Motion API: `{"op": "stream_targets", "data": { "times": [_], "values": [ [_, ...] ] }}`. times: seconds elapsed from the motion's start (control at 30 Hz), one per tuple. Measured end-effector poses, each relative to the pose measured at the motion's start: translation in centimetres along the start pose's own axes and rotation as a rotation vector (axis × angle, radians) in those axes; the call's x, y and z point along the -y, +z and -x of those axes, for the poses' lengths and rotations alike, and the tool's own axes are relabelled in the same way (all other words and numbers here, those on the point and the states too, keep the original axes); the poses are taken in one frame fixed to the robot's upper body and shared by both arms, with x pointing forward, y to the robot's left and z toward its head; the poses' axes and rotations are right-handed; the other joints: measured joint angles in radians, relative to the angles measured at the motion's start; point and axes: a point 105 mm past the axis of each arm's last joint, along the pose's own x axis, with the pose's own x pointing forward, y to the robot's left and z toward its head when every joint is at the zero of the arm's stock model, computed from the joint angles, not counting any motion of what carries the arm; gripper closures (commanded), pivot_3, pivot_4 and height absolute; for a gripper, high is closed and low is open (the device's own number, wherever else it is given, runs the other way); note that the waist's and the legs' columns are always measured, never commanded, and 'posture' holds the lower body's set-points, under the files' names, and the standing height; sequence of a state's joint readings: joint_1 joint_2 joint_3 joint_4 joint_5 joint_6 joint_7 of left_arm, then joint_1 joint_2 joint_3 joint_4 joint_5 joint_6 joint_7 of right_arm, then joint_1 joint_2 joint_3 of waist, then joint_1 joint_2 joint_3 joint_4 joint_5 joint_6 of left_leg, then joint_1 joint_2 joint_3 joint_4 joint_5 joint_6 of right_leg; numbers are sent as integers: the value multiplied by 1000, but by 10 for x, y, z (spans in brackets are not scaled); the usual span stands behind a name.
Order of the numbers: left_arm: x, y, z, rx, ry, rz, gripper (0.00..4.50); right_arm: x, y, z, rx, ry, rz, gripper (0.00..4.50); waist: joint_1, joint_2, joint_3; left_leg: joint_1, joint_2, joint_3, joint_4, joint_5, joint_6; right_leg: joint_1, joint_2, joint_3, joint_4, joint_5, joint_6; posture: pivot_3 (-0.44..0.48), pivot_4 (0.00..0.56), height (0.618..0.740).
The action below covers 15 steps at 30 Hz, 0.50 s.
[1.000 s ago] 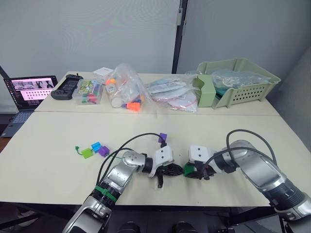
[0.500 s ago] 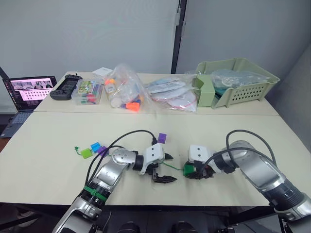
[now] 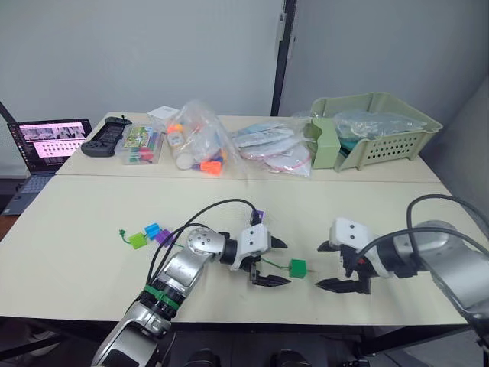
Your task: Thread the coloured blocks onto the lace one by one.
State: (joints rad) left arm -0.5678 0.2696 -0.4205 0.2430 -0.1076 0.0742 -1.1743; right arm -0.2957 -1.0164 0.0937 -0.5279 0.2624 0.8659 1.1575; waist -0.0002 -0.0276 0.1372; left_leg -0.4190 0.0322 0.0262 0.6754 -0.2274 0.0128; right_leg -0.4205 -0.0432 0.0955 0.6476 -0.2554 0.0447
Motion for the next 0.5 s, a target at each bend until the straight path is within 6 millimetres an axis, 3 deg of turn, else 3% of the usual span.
{"op": "stream_targets", "data": {
  "times": [0.13, 0.4, 0.5],
  "values": [
    [-2, 4, -15, -10, -45, -47, 0, -6, -7, 6, -15, -53, -37, 30, 6, 0, 0, -2, 0, 0, 2, 0, 0, 0, 0, 0, -1, 1, 1, 0, 150, 734],
    [-6, 1, -26, -21, -46, -63, 0, -14, -11, 5, -10, -93, -66, 30, 5, 0, 0, -2, 0, 0, 2, 0, 0, 0, 0, 0, -1, 1, 1, 0, 150, 734],
    [-5, 2, -32, -9, -50, -67, 781, -15, -13, 3, -4, -112, -69, 0, 6, 0, 0, -2, 0, 0, 2, 0, 0, 0, 0, 0, -1, 1, 1, 0, 150, 734]
  ]
}}
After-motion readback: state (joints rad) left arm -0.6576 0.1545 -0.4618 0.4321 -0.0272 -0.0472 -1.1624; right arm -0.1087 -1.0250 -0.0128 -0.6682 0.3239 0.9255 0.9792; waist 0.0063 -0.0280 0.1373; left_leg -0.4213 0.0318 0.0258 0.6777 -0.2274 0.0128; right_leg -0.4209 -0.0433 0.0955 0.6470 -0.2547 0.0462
